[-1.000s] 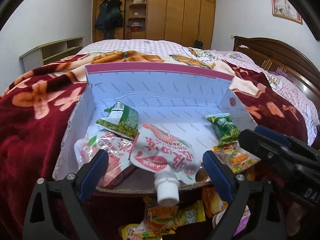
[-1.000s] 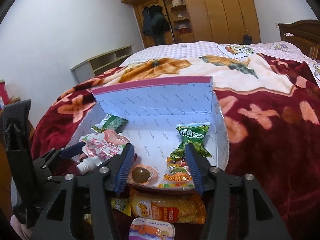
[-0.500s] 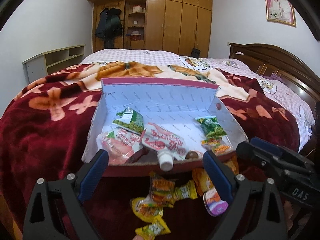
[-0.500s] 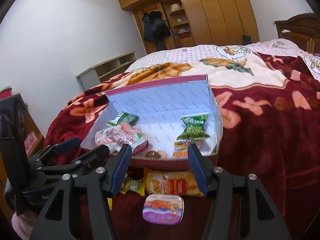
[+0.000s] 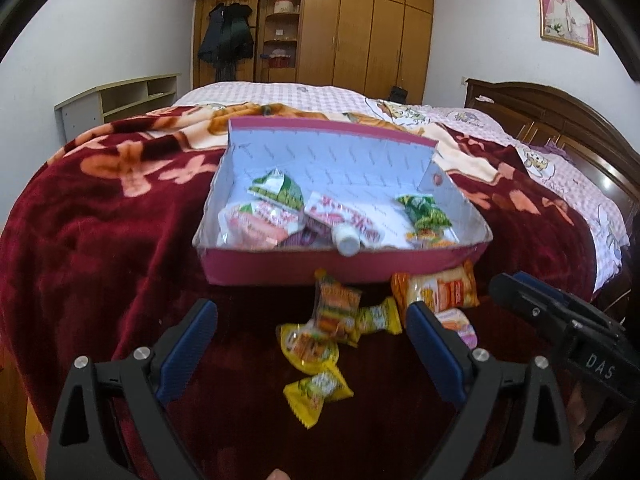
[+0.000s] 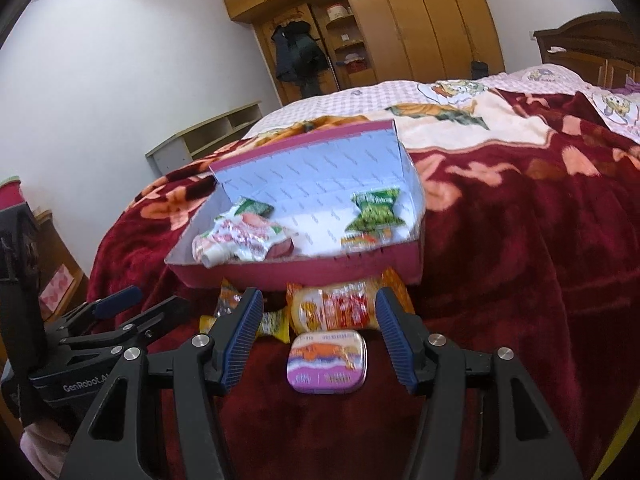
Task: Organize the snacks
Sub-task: 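Withdraw both open tools from the box toward the remaining snacks, then grasp a yellow wrapped candy with the left tool while the right grasps the purple tin, then carry the yellow candy and purple tin toward the pink box, lowering the candy inside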
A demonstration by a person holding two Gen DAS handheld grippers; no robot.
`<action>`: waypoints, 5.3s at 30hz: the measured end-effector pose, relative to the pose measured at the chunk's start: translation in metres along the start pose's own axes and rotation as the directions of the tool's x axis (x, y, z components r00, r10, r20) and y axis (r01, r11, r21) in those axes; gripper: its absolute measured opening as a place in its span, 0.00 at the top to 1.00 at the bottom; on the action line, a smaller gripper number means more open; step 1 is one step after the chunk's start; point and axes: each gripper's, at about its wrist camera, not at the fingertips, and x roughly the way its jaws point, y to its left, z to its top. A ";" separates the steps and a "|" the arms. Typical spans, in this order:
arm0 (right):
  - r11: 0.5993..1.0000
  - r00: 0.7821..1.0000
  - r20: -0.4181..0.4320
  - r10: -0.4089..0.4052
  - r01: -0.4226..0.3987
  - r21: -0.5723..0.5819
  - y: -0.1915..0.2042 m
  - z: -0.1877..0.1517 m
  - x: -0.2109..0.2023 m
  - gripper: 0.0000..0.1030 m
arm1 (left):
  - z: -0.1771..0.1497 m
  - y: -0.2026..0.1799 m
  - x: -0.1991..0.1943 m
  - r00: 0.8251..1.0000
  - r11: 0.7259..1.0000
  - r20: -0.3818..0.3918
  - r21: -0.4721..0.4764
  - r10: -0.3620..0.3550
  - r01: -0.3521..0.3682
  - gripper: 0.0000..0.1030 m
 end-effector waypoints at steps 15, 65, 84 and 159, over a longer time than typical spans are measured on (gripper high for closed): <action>0.999 0.998 -0.048 -0.034 0.036 0.040 -0.013 -0.031 0.004 0.42 | -0.040 0.002 0.009 0.997 0.998 -0.054 -0.013 0.055 -0.056 0.05; 0.996 0.986 -0.145 -0.083 0.078 -0.041 0.007 -0.049 0.060 0.33 | -0.064 0.023 0.030 0.991 0.991 -0.081 -0.073 0.108 -0.114 0.48; 0.996 0.992 -0.099 -0.082 0.080 -0.030 0.004 -0.054 0.053 0.40 | -0.073 0.018 0.022 0.991 0.992 -0.058 0.001 0.122 -0.122 0.58; 0.996 1.000 -0.008 -0.026 0.025 -0.086 0.016 -0.010 0.011 0.40 | 0.072 0.033 0.107 0.999 0.999 0.036 -0.037 0.023 -0.022 0.70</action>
